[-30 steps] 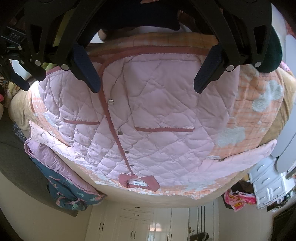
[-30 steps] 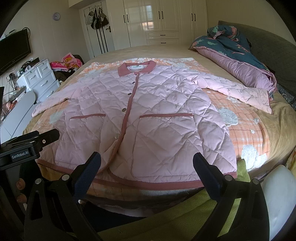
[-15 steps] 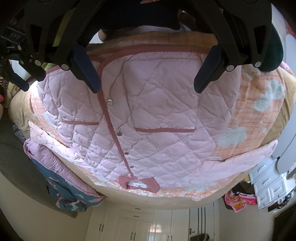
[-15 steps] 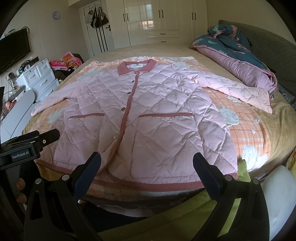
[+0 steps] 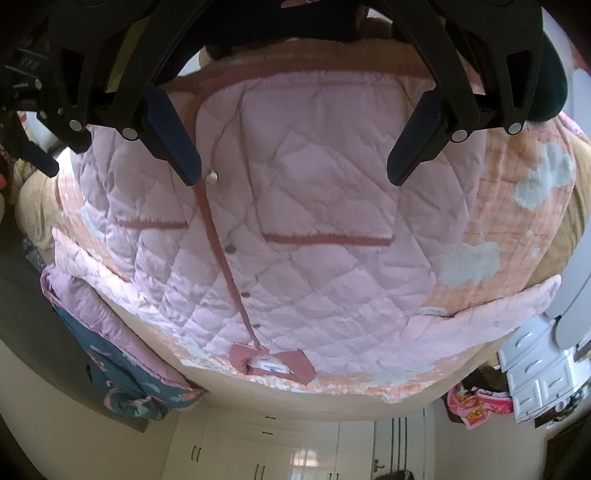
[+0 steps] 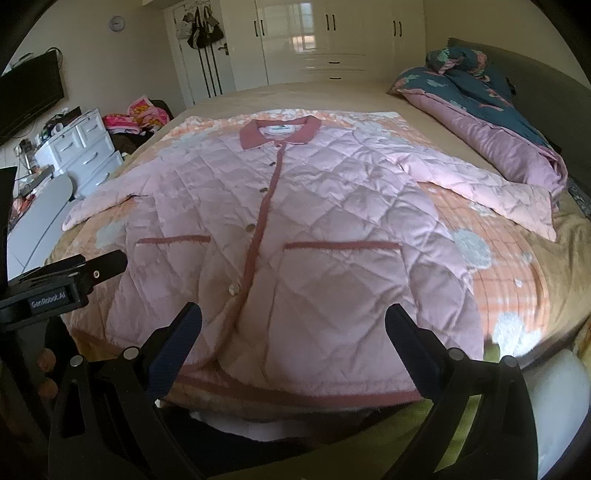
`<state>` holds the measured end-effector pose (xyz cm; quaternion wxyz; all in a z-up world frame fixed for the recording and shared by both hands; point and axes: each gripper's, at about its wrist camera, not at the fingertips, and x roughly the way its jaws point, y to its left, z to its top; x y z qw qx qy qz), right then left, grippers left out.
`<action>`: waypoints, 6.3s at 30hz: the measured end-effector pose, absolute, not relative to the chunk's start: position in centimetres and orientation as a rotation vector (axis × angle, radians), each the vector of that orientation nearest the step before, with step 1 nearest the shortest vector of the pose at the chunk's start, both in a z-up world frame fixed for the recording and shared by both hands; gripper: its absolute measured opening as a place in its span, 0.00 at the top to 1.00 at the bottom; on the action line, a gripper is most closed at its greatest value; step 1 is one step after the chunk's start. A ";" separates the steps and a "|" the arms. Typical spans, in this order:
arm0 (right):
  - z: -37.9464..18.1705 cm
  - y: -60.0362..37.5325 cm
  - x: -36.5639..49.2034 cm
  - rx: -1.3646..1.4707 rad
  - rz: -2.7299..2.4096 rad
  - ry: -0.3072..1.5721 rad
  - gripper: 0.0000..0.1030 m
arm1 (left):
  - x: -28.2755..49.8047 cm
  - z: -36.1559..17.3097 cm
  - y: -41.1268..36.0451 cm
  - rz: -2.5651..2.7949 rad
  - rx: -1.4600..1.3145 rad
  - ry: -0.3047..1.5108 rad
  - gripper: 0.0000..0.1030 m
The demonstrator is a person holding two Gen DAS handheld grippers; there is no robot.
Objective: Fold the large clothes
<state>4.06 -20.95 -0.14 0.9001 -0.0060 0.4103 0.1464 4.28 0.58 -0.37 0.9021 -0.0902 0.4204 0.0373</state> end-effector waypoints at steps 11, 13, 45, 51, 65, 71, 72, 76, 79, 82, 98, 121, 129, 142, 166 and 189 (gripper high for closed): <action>0.8 -19.9 8.3 -0.019 0.328 0.846 0.04 | 7.9 0.6 2.1 0.093 -0.228 0.870 0.08; 1.0 -19.7 9.1 -0.018 0.327 0.844 0.04 | 8.5 0.9 2.2 0.099 -0.230 0.867 0.08; 7.2 -23.5 21.2 0.132 0.229 0.771 0.04 | 19.0 6.5 1.6 0.107 -0.228 0.837 0.08; 7.7 -25.2 22.8 0.161 0.189 0.764 0.04 | 20.7 6.8 0.8 0.095 -0.218 0.837 0.08; 7.6 -30.8 25.8 0.242 0.071 0.744 0.04 | 24.8 6.4 -1.1 0.090 -0.202 0.868 0.08; 6.7 -33.9 27.0 0.294 0.004 0.750 0.04 | 26.7 5.6 -2.5 0.065 -0.221 0.887 0.08; 6.5 -34.4 27.1 0.300 -0.005 0.751 0.04 | 27.0 5.5 -2.8 0.065 -0.216 0.890 0.08; 5.7 -37.1 27.7 0.331 -0.056 0.756 0.04 | 28.6 4.7 -4.2 0.058 -0.199 0.903 0.08; 4.7 -39.6 28.3 0.370 -0.104 0.763 0.04 | 29.7 3.9 -5.0 0.053 -0.217 0.917 0.08; 3.5 -41.8 28.8 0.409 -0.146 0.774 0.04 | 30.7 3.0 -5.9 0.052 -0.207 0.932 0.08; -2.1 -50.7 30.8 0.500 -0.328 0.825 0.04 | 35.1 -1.7 -9.9 0.035 -0.166 1.007 0.08; -10.5 -60.3 32.5 0.729 -0.484 0.887 0.04 | 39.0 -4.9 -15.5 -0.048 -0.074 1.076 0.08; -13.1 -62.7 34.3 0.801 -0.500 0.849 0.08 | 39.9 -5.4 -15.3 -0.048 -0.071 1.094 0.08; -10.5 -63.3 33.8 0.825 -0.429 0.706 0.77 | 38.9 -3.6 -12.0 -0.006 -0.090 1.056 0.08; 7.0 -51.1 33.7 0.513 -0.141 0.474 0.82 | 34.9 5.3 -4.7 0.000 -0.075 0.899 0.08; 13.6 -36.3 34.0 0.295 0.068 0.422 0.83 | 31.6 8.3 4.5 0.042 -0.162 0.828 0.08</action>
